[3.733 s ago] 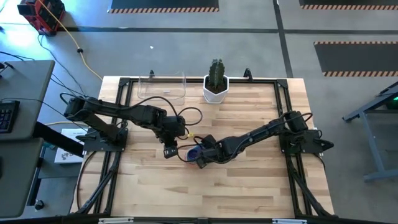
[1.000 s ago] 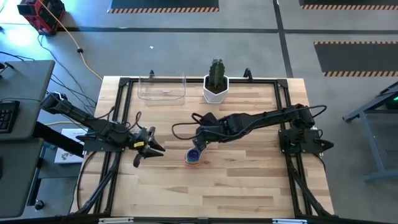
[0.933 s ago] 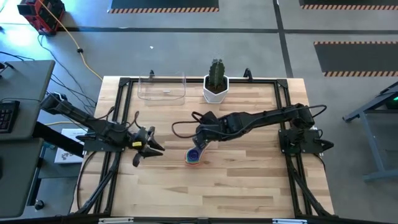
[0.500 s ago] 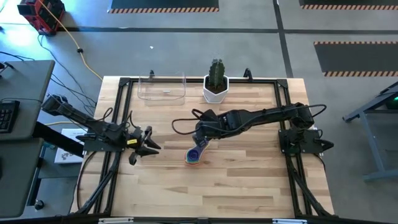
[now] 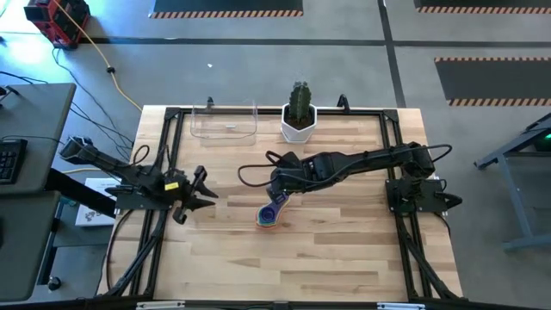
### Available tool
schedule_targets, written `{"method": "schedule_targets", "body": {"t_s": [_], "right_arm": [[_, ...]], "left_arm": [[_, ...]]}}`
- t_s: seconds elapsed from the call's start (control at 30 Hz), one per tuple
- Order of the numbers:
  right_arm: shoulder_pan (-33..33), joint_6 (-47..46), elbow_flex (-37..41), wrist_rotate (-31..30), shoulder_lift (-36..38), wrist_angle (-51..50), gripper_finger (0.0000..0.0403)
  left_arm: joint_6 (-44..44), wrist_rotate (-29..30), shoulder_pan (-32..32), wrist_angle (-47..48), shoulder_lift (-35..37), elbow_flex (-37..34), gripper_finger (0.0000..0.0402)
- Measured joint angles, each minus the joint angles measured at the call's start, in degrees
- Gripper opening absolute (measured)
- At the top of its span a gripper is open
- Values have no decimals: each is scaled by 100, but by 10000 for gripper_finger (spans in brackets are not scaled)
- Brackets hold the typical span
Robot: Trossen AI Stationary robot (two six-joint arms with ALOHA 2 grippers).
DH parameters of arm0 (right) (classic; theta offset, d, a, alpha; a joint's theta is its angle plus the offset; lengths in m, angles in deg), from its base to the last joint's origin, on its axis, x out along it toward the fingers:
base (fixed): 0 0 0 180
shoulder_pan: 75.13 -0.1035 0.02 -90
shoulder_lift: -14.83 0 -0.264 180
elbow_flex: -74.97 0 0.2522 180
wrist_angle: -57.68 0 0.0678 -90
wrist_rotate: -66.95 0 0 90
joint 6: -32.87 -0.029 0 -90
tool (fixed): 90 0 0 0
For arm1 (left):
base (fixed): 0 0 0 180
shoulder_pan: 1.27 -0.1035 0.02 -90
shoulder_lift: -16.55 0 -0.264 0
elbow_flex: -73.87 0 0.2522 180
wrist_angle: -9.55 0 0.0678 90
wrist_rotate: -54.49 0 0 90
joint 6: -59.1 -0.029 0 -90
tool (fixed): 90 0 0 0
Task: Nest measuring cups in basket
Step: Put the stacked measuring cups into the bin
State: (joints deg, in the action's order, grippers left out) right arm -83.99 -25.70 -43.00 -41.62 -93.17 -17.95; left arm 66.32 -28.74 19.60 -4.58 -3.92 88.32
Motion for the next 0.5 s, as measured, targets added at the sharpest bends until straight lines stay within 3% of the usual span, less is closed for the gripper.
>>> {"method": "schedule_targets", "body": {"t_s": [0.5], "right_arm": [[0, 212, 0, -4, 0, 2, 41]], "left_arm": [[-689, 4, -813, -24, 954, 0, 94]]}}
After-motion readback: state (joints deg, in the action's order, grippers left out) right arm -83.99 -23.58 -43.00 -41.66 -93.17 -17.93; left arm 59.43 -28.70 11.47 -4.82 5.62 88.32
